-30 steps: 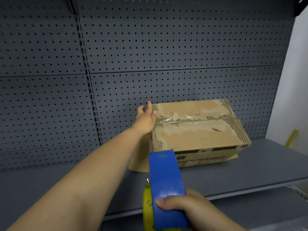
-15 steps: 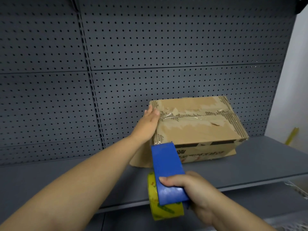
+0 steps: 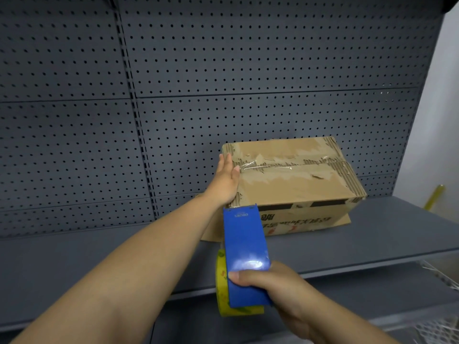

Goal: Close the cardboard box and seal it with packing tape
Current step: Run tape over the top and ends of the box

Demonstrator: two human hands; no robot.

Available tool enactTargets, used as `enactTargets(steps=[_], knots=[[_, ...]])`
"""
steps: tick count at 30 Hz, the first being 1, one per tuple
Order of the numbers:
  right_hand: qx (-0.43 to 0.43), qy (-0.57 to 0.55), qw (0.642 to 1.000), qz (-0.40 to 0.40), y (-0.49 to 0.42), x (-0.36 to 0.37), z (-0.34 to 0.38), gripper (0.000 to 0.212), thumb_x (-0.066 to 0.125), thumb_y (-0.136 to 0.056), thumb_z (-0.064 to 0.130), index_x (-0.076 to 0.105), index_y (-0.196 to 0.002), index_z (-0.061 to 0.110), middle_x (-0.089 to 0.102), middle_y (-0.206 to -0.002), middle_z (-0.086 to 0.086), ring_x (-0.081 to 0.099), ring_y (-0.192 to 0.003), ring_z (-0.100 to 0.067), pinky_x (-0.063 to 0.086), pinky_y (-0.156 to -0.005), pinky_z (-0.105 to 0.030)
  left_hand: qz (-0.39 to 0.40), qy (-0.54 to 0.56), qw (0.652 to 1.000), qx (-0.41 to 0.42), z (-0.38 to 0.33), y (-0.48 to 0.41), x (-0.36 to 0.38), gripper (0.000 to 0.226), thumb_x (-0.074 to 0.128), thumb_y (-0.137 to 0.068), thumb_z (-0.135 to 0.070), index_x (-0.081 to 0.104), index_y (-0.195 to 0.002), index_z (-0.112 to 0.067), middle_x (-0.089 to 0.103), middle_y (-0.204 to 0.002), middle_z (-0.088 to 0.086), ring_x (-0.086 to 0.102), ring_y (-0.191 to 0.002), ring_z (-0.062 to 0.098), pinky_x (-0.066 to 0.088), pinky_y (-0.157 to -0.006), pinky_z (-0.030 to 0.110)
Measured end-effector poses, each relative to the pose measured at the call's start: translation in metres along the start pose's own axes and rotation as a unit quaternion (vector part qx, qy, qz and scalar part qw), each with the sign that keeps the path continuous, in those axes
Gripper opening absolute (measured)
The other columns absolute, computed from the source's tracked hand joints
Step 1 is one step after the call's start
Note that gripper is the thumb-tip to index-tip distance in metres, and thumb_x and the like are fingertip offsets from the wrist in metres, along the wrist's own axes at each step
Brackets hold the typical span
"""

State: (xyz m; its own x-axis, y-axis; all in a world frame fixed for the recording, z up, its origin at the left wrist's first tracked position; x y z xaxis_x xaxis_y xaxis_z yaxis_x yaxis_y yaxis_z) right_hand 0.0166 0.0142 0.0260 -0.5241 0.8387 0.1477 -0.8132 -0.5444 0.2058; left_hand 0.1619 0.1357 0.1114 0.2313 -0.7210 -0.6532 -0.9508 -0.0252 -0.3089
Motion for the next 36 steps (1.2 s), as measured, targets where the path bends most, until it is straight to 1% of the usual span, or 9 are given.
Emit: enactTargets(steps=[4, 8, 12, 15, 16, 19, 26, 32, 36], knots=[[0.007, -0.022, 1.0, -0.007, 0.007, -0.004, -0.008, 0.037, 0.077, -0.053, 0.024, 0.073, -0.089, 0.016, 0.076, -0.087, -0.003, 0.07, -0.079, -0.016, 0.054, -0.072, -0.027, -0.004, -0.013, 1.0, -0.01, -0.002, 0.0, -0.001, 0.055, 0.018, -0.102, -0.03, -0.005, -0.149, -0.016, -0.017, -0.157, 0.001, -0.005, -0.145, 0.015, 0.004, -0.105, 0.019], [0.026, -0.032, 0.999, -0.021, 0.017, -0.005, -0.014, 0.038, 0.079, -0.051, 0.03, 0.076, -0.086, 0.016, 0.076, -0.093, -0.005, 0.069, -0.09, -0.022, 0.051, -0.091, -0.035, -0.007, -0.029, 0.999, -0.021, -0.002, -0.001, -0.001, 0.054, 0.018, -0.102, -0.029, -0.005, -0.149, -0.016, -0.017, -0.157, 0.001, -0.004, -0.145, 0.017, 0.004, -0.111, 0.025], [0.042, -0.055, 0.998, -0.011, 0.022, -0.005, -0.008, 0.021, 0.084, -0.053, 0.027, 0.078, -0.071, 0.017, 0.076, -0.09, -0.005, 0.069, -0.082, -0.021, 0.05, -0.08, -0.03, -0.008, -0.038, 0.999, -0.025, -0.002, -0.001, -0.001, 0.054, 0.018, -0.102, -0.029, -0.005, -0.149, -0.017, -0.017, -0.157, 0.001, -0.005, -0.145, 0.019, 0.002, -0.116, 0.033], [0.067, -0.053, 0.996, -0.006, 0.021, -0.004, -0.004, 0.021, 0.076, -0.051, 0.031, 0.078, -0.068, 0.018, 0.074, -0.086, -0.006, 0.066, -0.08, -0.024, 0.048, -0.079, -0.034, -0.007, -0.046, 0.999, -0.026, -0.002, -0.001, 0.0, 0.054, 0.018, -0.102, -0.028, -0.006, -0.149, -0.017, -0.017, -0.157, 0.001, -0.004, -0.145, 0.019, 0.003, -0.116, 0.034], [0.076, -0.058, 0.995, -0.01, 0.02, -0.004, -0.004, 0.021, 0.075, -0.051, 0.03, 0.078, -0.066, 0.017, 0.074, -0.083, -0.007, 0.067, -0.076, -0.024, 0.05, -0.076, -0.034, -0.006, -0.049, 0.998, -0.027, -0.001, -0.001, 0.0, 0.054, 0.018, -0.102, -0.029, -0.006, -0.149, -0.017, -0.017, -0.157, 0.001, -0.004, -0.145, 0.02, 0.003, -0.117, 0.035], [0.093, -0.098, 0.991, -0.021, 0.019, -0.006, 0.003, 0.017, 0.072, -0.053, 0.025, 0.077, -0.061, 0.011, 0.073, -0.07, -0.009, 0.067, -0.052, -0.021, 0.055, -0.049, -0.028, 0.0, -0.059, 0.998, -0.031, 0.001, -0.003, 0.0, 0.055, 0.018, -0.102, -0.029, -0.008, -0.149, -0.018, -0.018, -0.157, 0.001, -0.005, -0.145, 0.023, 0.003, -0.119, 0.04], [0.095, -0.097, 0.989, -0.063, 0.015, -0.01, 0.021, 0.033, 0.073, -0.069, 0.031, 0.068, -0.093, 0.008, 0.072, -0.068, -0.009, 0.065, -0.051, -0.021, 0.054, -0.052, -0.026, 0.011, -0.086, 0.996, -0.034, 0.002, -0.006, 0.001, 0.055, 0.017, -0.102, -0.03, -0.01, -0.148, -0.017, -0.021, -0.156, 0.003, -0.009, -0.145, 0.023, 0.0, -0.119, 0.039], [0.076, -0.097, 0.987, -0.102, 0.008, -0.001, 0.019, 0.029, 0.074, -0.072, 0.031, 0.07, -0.092, 0.009, 0.072, -0.075, -0.011, 0.065, -0.054, -0.023, 0.054, -0.056, -0.03, -0.002, -0.104, 0.994, -0.042, 0.0, -0.005, 0.002, 0.054, 0.017, -0.102, -0.026, -0.01, -0.148, -0.017, -0.02, -0.156, 0.003, -0.005, -0.145, 0.019, -0.005, -0.116, 0.038], [0.063, -0.126, 0.985, -0.103, 0.012, -0.007, 0.019, 0.026, 0.073, -0.073, 0.028, 0.069, -0.089, 0.007, 0.071, -0.067, -0.01, 0.064, -0.049, -0.022, 0.053, -0.051, -0.026, 0.001, -0.105, 0.994, -0.038, 0.001, -0.004, 0.002, 0.055, 0.018, -0.102, -0.027, -0.01, -0.148, -0.018, -0.02, -0.156, 0.003, -0.002, -0.145, 0.019, -0.004, -0.117, 0.038]])
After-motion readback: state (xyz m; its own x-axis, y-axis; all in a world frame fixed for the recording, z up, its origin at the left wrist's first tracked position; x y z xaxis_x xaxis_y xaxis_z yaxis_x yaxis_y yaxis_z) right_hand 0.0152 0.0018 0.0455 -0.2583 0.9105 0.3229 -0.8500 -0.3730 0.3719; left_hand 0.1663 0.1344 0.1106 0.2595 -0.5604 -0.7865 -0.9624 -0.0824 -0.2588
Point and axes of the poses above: each hand's wrist, its own y-axis away from the middle knuckle, its own x-axis out of the palm, z = x × y, the point moved 5 cm from there along -y, towards the middle knuckle
